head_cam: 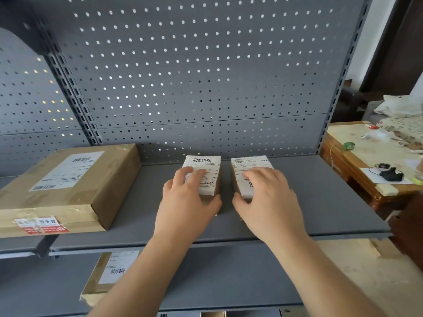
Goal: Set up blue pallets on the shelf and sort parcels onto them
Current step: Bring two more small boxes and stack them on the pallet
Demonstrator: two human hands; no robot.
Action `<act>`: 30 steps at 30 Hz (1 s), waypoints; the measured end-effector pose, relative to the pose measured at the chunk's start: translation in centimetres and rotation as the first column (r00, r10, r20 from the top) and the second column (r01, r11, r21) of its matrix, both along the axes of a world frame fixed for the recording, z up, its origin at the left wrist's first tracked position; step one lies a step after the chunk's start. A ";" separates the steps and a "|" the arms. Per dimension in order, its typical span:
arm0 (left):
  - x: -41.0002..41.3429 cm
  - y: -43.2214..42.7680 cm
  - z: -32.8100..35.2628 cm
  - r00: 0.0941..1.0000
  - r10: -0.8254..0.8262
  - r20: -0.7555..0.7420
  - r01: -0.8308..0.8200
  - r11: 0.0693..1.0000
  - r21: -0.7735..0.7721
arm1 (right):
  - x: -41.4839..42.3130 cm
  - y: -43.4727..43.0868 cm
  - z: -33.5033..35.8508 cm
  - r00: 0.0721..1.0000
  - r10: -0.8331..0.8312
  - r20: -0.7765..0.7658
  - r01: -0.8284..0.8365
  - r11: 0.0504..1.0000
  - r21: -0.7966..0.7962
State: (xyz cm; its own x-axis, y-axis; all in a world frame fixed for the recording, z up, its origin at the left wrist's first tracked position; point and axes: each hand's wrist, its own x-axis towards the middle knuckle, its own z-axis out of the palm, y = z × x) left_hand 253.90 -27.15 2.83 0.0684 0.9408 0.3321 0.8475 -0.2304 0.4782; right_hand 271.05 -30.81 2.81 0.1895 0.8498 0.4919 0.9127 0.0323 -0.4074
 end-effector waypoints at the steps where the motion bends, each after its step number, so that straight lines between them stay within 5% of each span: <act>1: 0.0 -0.2 0.0 1.000 0.012 0.000 -0.012 1.000 0.003 | 0.2 0.0 0.0 1.000 0.009 0.003 -0.009 1.000 0.013; 15: -2.1 -5.9 3.1 0.958 0.285 -0.015 -0.280 0.947 0.156 | -0.2 -0.3 3.6 0.953 0.291 -0.084 -0.269 0.940 0.211; 30: -10.8 -15.6 6.1 0.799 0.599 0.045 -0.588 0.765 0.261 | -10.3 -3.3 7.2 0.731 0.676 -0.090 -0.635 0.723 0.273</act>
